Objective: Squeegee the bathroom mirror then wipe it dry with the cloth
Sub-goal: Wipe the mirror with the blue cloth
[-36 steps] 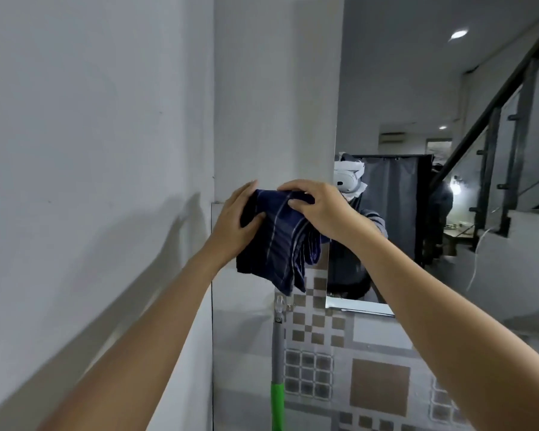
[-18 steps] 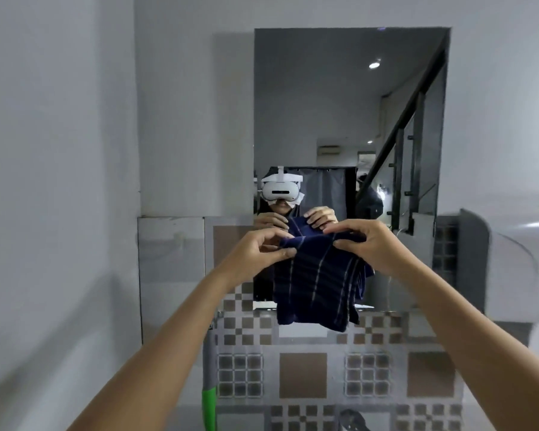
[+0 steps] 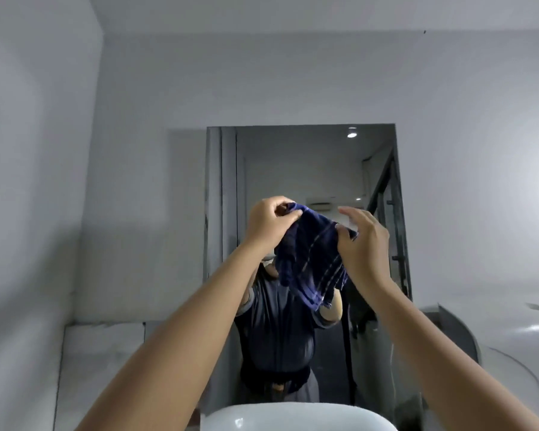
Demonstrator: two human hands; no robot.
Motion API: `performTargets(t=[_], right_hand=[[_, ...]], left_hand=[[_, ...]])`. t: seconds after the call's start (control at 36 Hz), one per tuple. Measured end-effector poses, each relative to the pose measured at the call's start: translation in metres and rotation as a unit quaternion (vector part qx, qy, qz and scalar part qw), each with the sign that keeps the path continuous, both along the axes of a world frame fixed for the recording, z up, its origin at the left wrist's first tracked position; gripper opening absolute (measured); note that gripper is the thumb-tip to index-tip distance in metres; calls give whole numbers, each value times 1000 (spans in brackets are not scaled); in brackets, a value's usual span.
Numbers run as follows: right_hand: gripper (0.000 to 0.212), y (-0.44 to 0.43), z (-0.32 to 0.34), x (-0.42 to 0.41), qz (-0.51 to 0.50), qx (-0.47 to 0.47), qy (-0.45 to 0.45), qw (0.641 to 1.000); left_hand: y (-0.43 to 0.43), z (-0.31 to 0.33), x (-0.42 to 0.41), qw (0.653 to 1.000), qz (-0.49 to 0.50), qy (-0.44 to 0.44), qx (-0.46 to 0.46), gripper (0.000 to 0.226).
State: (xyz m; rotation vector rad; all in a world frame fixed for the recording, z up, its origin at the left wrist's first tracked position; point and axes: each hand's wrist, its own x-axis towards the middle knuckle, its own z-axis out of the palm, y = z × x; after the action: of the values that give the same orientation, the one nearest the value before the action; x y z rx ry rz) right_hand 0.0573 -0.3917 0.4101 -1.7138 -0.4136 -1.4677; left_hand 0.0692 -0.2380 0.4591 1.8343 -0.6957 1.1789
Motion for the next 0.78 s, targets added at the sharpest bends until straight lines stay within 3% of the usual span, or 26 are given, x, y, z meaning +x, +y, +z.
performTargets(t=[0.08,0.22,0.31,0.44,0.58,0.67,0.78], right_hand=[[37,24,14,7,19,-6,-47,999],[50,62,20,38,88,-36,47,994],[56,75,21,57,42,-78,75,993],[64,82,14,78,-86,-127,42,987],[64,84,21,81,-125,-118,17,985],[65,90,46,82,-137,-108,12,985],[69,104,90,83,-146,-127,10,981]], left_hand=[[-4,31,14,999,26,-20,-13,17],[11,58,32,999,28,-25,-26,19],[23,62,40,1000,20,-17,5,21],[46,50,44,998,-31,-31,39,22],[86,18,55,979,132,-147,42,33],[107,-7,64,961,221,-143,85,48],[117,-37,66,943,266,-144,139,58]])
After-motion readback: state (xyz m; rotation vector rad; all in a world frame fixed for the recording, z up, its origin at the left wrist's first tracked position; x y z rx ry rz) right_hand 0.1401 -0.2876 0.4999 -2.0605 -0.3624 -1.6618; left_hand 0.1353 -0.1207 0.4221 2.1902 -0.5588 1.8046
